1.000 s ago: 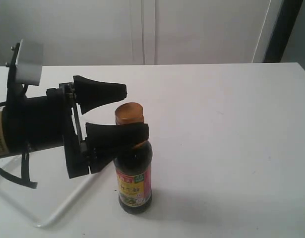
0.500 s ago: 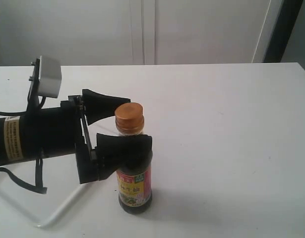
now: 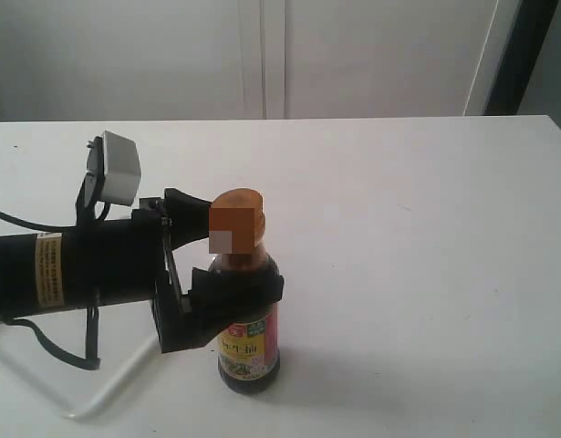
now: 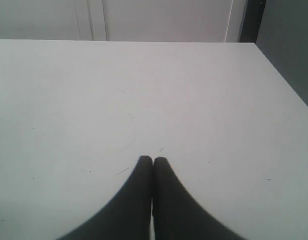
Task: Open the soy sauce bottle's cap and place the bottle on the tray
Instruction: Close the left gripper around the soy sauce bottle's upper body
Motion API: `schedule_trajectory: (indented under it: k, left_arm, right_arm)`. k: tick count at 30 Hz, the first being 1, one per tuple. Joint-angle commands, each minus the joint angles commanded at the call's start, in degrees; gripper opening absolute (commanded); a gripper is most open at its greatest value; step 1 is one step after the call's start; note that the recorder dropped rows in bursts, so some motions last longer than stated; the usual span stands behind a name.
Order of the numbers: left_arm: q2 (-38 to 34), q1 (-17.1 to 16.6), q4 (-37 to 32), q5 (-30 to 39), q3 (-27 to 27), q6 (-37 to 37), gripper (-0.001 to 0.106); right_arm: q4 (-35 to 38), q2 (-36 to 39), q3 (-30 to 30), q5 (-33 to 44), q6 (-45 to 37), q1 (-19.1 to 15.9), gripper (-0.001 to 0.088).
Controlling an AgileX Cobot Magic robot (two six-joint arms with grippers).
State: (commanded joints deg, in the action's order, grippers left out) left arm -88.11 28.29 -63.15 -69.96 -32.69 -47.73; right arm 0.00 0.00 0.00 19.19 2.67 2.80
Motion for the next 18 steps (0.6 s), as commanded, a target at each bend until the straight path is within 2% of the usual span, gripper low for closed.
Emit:
schedule_trajectory:
  k: [18]
  left_arm:
    - [-6.7, 0.0, 0.2, 0.0, 0.0, 4.7, 0.105]
  right_arm:
    - [0.0, 0.0, 0.0, 0.0, 0.0, 0.0, 0.0]
